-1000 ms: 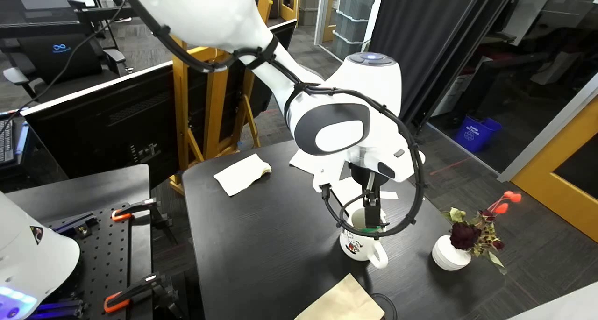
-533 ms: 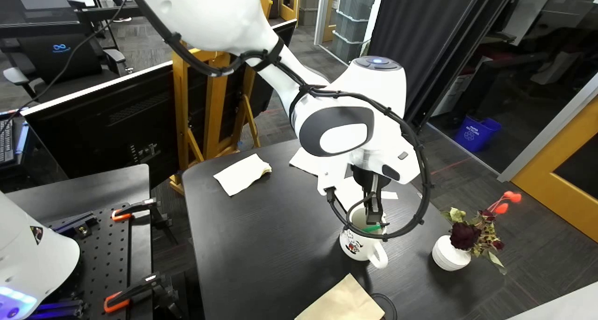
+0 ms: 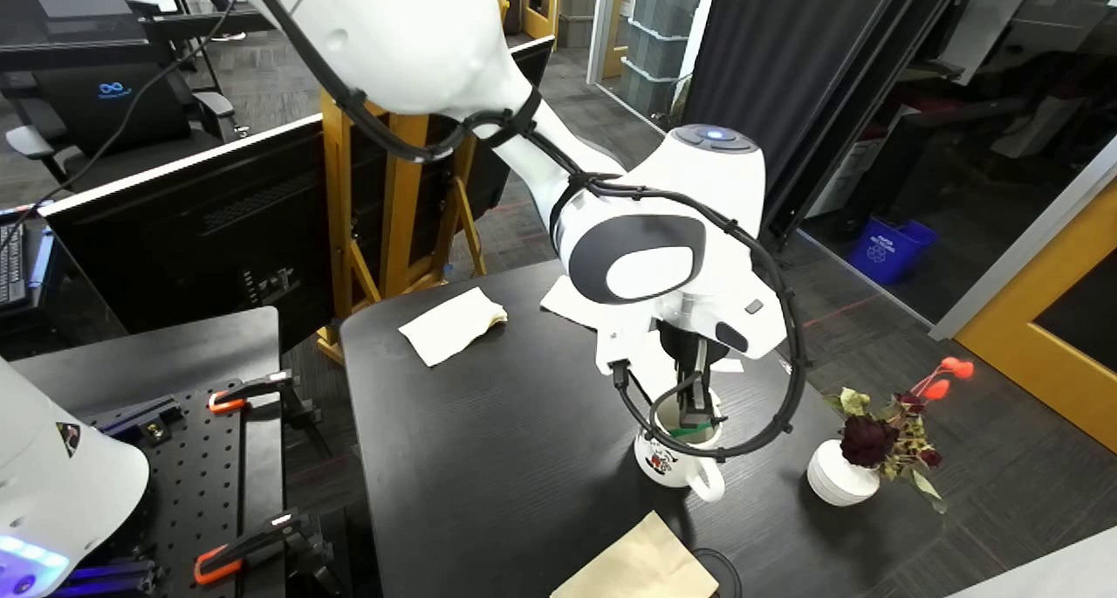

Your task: Put the pen on the table

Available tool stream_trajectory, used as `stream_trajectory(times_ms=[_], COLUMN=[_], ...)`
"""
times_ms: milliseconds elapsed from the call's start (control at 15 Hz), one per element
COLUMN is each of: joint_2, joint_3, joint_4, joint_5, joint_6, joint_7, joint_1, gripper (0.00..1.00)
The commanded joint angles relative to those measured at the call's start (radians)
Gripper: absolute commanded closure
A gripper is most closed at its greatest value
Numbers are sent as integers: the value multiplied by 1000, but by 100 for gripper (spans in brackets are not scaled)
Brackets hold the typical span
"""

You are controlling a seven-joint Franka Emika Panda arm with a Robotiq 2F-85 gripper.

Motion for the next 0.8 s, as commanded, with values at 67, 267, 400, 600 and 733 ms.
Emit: stream_trajectory(times_ms=[67,267,400,600,733], joint_2=[33,47,57,72,83], joint_3=[15,15,17,18,19], joint_4=[58,75,88,109,124], joint_5=[35,39,42,45,46], joint_6=[-55,-62,-66,-74,-81], joint_7=[-48,-47,-50,-52,-54], joint_1=[-19,-20,-23,-27,-31], gripper=[63,61,62,62,62])
